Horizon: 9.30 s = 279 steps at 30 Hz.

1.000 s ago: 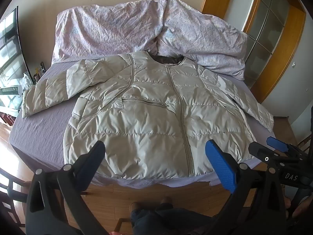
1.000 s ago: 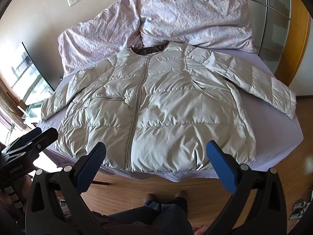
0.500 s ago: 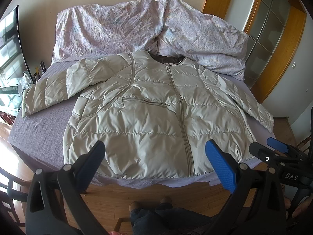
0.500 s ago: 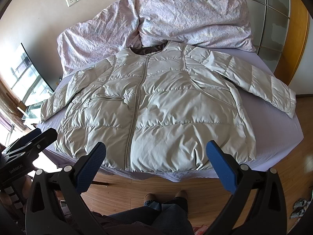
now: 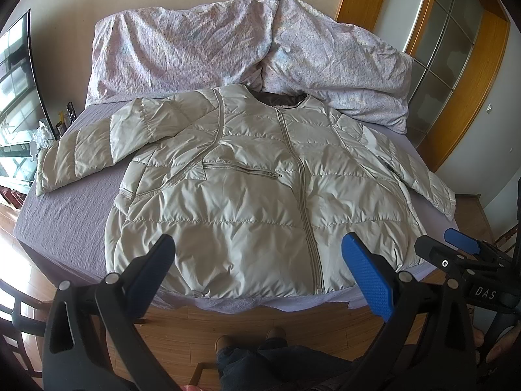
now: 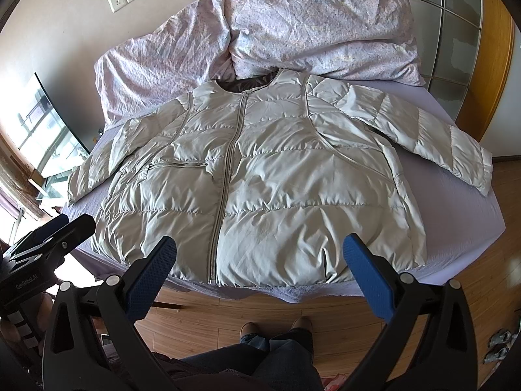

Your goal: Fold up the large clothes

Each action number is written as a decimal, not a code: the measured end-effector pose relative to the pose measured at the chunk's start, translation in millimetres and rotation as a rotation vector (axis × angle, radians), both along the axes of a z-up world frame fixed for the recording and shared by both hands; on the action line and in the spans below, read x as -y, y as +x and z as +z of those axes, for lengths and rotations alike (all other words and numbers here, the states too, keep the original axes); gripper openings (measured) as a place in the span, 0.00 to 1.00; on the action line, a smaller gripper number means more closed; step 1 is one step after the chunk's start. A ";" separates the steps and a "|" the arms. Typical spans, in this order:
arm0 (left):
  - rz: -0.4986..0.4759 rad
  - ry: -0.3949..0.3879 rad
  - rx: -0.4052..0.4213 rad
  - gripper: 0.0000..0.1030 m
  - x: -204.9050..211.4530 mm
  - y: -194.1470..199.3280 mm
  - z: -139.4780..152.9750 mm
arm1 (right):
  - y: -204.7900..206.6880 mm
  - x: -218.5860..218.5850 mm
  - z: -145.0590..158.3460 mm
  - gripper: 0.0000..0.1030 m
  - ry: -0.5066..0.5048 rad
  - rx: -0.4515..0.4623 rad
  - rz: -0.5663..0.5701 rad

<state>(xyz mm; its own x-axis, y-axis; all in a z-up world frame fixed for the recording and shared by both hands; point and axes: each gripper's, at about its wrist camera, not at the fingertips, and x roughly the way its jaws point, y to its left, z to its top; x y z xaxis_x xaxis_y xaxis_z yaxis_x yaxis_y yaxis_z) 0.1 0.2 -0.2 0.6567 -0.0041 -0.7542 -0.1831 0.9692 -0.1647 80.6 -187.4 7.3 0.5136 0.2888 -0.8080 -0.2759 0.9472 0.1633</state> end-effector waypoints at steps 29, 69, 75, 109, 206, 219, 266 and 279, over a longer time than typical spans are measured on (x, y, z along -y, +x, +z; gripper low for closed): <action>0.000 -0.001 -0.002 0.98 0.1 0.0 -0.1 | -0.7 -0.2 -0.8 0.99 0.002 -0.001 -0.001; 0.112 -0.010 -0.080 0.98 -13.6 66.2 -24.1 | 137.5 121.5 -41.0 0.99 0.043 -0.122 -0.374; 0.119 -0.011 -0.104 0.98 -9.3 99.7 -28.3 | 194.7 225.4 -62.0 0.94 -0.011 -0.162 -0.596; 0.129 0.043 -0.208 0.98 -56.9 161.9 -56.0 | 248.8 333.0 -72.2 0.13 0.063 -0.196 -0.797; 0.717 -0.224 -0.257 0.98 -481.5 58.2 -125.6 | 329.8 -212.0 -139.0 0.41 -0.193 -0.264 -0.105; 0.708 -0.264 -0.236 0.27 -470.0 67.7 -124.5 | 314.2 -220.2 -137.8 0.42 -0.217 -0.257 -0.085; -0.103 -0.184 -0.122 0.14 -47.6 309.5 -34.1 | 266.5 -48.6 -93.1 0.60 -0.075 -0.189 -0.058; -0.101 -0.171 -0.141 0.65 -55.9 308.5 -42.3 | 276.4 -59.7 -77.5 0.58 -0.030 -0.147 -0.007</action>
